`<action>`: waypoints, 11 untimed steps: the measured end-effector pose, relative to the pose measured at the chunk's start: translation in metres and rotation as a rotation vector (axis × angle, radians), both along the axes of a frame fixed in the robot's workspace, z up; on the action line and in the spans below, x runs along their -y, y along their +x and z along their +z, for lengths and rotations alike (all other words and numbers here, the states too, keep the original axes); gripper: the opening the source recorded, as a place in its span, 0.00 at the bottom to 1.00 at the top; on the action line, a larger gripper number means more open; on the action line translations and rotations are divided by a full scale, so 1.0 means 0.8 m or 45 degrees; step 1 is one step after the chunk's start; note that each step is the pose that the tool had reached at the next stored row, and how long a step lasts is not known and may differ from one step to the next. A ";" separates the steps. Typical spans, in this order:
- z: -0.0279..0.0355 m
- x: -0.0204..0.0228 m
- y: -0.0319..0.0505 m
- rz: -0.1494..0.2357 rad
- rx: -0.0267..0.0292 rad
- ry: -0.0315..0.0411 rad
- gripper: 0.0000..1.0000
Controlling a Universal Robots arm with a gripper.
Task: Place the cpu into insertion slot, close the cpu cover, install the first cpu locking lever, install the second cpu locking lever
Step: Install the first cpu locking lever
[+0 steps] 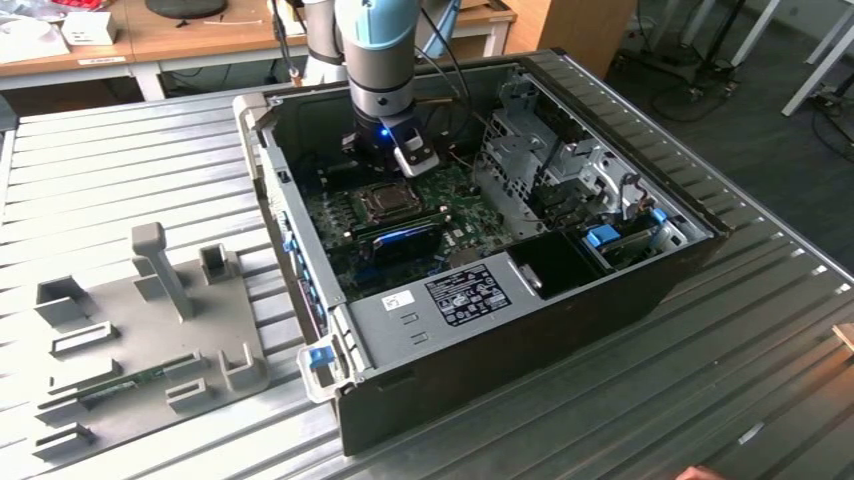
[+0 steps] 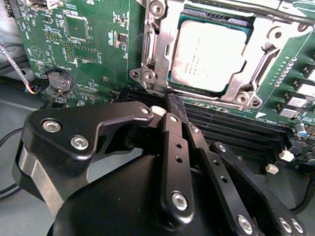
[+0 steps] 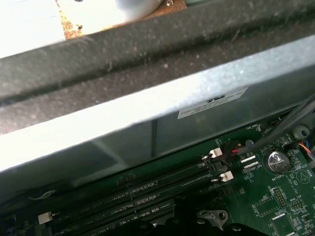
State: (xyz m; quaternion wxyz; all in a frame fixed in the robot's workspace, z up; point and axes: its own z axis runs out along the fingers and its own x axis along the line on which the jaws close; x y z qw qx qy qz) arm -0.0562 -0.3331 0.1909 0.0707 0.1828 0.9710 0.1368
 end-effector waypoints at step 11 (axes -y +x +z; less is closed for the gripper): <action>-0.0001 -0.0027 0.000 -0.007 0.0001 0.0005 0.10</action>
